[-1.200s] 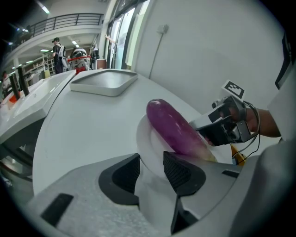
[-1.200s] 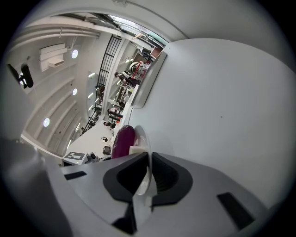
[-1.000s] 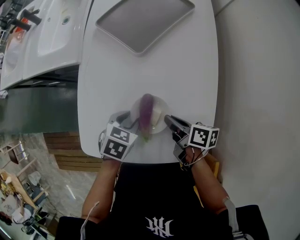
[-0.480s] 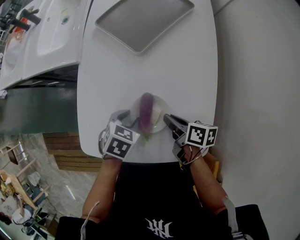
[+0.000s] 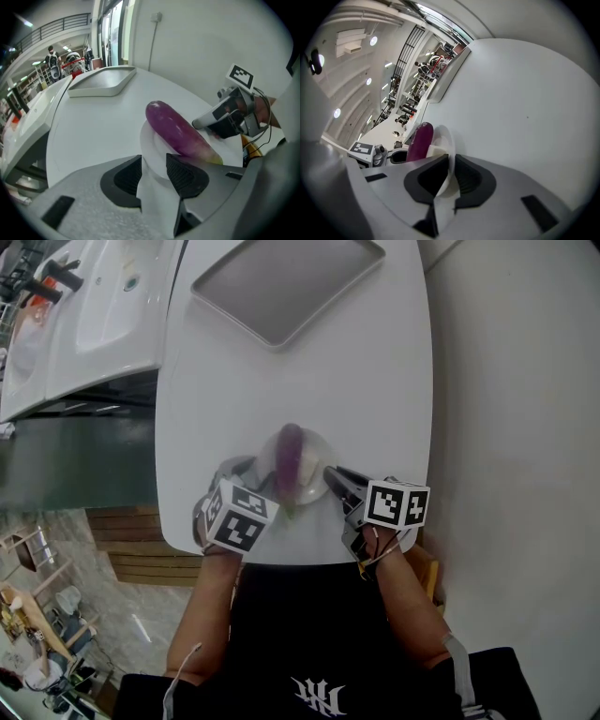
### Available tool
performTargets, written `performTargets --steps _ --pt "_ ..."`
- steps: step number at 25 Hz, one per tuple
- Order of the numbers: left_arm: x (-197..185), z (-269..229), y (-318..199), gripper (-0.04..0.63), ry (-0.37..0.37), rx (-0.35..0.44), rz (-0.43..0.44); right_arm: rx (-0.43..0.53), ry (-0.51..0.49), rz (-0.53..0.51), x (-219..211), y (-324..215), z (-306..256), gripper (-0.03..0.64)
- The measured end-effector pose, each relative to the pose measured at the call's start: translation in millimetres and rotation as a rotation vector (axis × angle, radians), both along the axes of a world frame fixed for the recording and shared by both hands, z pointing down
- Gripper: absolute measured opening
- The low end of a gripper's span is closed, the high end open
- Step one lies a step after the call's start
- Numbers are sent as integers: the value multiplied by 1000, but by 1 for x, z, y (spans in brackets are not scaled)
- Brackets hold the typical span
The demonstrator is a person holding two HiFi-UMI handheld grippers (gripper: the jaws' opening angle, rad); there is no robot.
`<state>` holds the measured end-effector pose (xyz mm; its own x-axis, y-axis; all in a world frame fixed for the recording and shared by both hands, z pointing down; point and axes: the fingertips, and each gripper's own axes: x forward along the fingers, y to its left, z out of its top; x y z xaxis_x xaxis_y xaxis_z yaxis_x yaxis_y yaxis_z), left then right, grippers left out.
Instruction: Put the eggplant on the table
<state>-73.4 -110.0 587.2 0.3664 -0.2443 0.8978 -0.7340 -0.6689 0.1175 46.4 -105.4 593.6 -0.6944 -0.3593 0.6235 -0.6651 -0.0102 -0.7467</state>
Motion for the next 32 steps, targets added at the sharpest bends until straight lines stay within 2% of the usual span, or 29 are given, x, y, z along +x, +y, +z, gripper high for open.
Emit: performTargets --steps 3,6,8,12,15,17,19,20,21,22,25,28,30,32 --pt "-2 -1 0 152 -43 45 55 3 -2 8 0 0 0 35" --pt "-1 0 1 150 -75 89 117 41 50 -18 -1 -3 1 35" --pt "0 1 2 147 -100 114 146 89 137 -72 -2 -4 3 45" --pt "4 2 4 136 -151 153 213 237 385 -239 -2 -4 3 87" --pt "3 0 4 133 -140 172 220 357 500 -298 0 -6 -1 103" --pt "-3 -4 7 133 -119 188 206 471 496 -254 6 -10 -17 101" --pt "-13 -10 13 132 -100 209 207 629 429 -159 14 -13 -51 101" --pt "-19 -13 18 132 -77 221 210 706 384 -111 18 -12 -71 78" --pt "-25 -17 26 126 -36 231 206 767 333 -80 20 -8 -91 27" --pt "-31 -24 35 111 23 239 191 809 273 -69 18 -1 -110 16" --pt "-49 -63 66 27 240 278 106 876 98 -113 1 30 -163 8" --pt "-49 -114 90 15 458 337 73 937 -60 -125 -11 54 -220 8" --pt "-44 -139 111 8 630 326 69 959 -182 -122 -21 74 -254 8" --pt "-43 -159 132 6 859 258 10 970 -287 -128 -32 99 -279 7"
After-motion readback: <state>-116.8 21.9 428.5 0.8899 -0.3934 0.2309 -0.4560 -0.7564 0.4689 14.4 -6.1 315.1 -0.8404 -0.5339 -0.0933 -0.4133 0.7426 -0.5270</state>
